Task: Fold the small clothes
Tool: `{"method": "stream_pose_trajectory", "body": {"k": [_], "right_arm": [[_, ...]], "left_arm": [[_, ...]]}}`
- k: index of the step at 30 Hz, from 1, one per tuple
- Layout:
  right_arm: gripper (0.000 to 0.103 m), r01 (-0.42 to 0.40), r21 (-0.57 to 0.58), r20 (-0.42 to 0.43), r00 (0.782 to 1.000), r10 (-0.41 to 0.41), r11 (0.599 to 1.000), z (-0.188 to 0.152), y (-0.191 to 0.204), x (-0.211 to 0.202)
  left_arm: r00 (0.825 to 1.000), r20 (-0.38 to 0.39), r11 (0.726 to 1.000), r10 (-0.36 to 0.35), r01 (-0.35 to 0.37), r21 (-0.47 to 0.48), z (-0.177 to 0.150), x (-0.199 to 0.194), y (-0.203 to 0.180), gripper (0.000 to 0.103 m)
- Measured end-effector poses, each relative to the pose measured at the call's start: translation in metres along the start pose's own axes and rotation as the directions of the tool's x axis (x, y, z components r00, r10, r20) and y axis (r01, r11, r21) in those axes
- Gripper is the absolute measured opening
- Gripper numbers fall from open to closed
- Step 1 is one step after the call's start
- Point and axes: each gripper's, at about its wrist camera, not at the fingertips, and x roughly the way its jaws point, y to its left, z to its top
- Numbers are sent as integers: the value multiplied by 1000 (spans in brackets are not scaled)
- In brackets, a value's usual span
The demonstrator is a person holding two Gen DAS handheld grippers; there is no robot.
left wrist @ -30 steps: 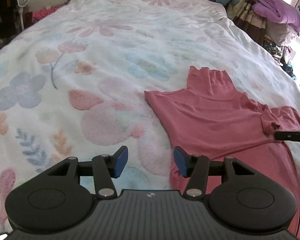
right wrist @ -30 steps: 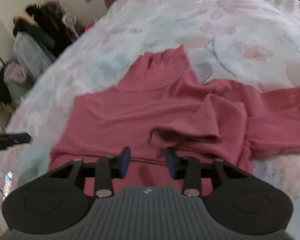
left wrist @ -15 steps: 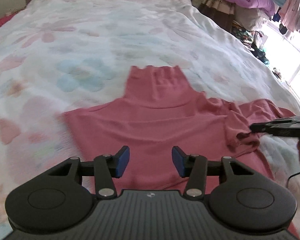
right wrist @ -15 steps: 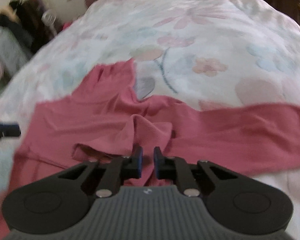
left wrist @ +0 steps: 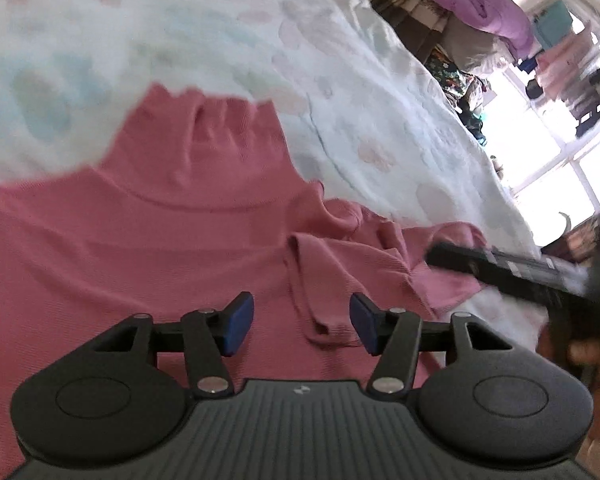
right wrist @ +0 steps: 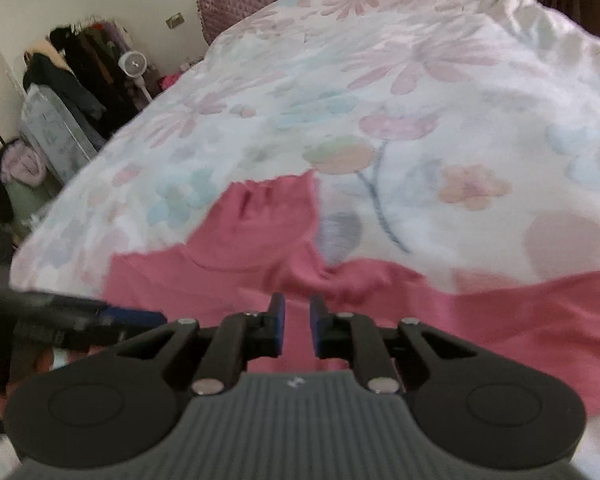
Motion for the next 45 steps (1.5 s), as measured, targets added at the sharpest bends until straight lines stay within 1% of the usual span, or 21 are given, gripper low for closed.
{"method": "stream_pose_trajectory", "body": {"k": [2, 8, 9, 10, 11, 12, 13, 15, 17, 20, 23, 24, 25, 28, 29, 30, 32, 34, 37, 40, 45], "right_arm": [[37, 48, -33, -11, 999, -49, 998, -15, -2, -13], [35, 60, -97, -39, 997, -64, 994, -53, 3, -26], [35, 61, -108, -41, 997, -66, 992, -56, 6, -22], [33, 68, -111, -53, 996, -74, 991, -59, 7, -18], [21, 76, -105, -63, 995, -83, 992, -61, 7, -13], [1, 77, -101, -66, 994, -84, 992, -64, 6, -9], [0, 79, -94, -70, 994, -85, 992, -65, 5, -7], [0, 84, -69, -40, 995, -87, 994, -63, 3, -17], [0, 62, -56, -29, 998, -64, 997, -64, 0, -30], [0, 60, -54, -108, 992, -65, 997, -79, -5, -21], [0, 75, -12, -149, 986, -76, 997, -93, -14, -8], [0, 87, 5, -150, 985, -85, 996, -95, -18, -9], [0, 84, 22, -142, 987, -80, 996, -96, -21, -13], [20, 88, 55, -91, 992, -83, 995, -92, -34, -40], [31, 109, 75, -61, 993, -105, 991, -91, -43, -54], [35, 127, 114, -27, 992, -125, 985, -89, -57, -69], [35, 158, 245, 44, 984, -174, 956, -88, -95, -102], [35, 215, 381, 88, 960, -267, 899, -90, -141, -135], [38, 287, 560, 110, 904, -413, 777, -100, -214, -176], [42, 272, 713, 109, 868, -484, 647, -116, -279, -201], [46, 145, 843, 142, 869, -474, 518, -143, -342, -199]], "left_arm": [[999, -20, 999, -29, 28, -35, -4, 8, 0, 65], [998, -32, 997, -53, 51, -64, -12, 17, -8, 60], [998, -41, 997, -46, 44, -67, -13, 20, -10, 46], [998, -54, 997, -34, 30, -67, -13, 22, -13, 24], [998, -60, 998, -26, 23, -61, -13, 23, -16, 15], [998, -52, 998, -22, 19, -54, -14, 21, -20, 12], [999, -35, 998, -25, 23, -50, -14, 16, -23, 10], [999, -13, 998, -51, 50, -28, -15, 4, -30, 9], [999, -39, 1000, -28, 28, -6, -18, 3, -36, 9], [995, -86, 999, 47, -45, 22, -27, 19, -35, 9], [993, -105, 998, 47, -50, -31, -29, 27, -27, 11], [993, -111, 998, 46, -50, -34, -29, 26, -28, 14], [992, -114, 998, 48, -51, -29, -27, 22, -28, 25], [995, -84, 998, 45, -48, -34, -23, 2, -26, 48], [996, -60, 997, 58, -61, -39, -21, -7, -24, 50], [997, -36, 997, 68, -69, -37, -19, -17, -22, 50], [995, 17, 995, 102, -102, -21, -15, -35, -19, 51], [986, 64, 988, 156, -155, -17, -12, -53, -14, 51], [967, 111, 974, 229, -227, -29, -6, -76, -1, 52], [953, 127, 959, 276, -264, -100, -1, -94, 18, 52], [937, 123, 932, 327, -297, -209, -7, -112, 45, 52]]}}
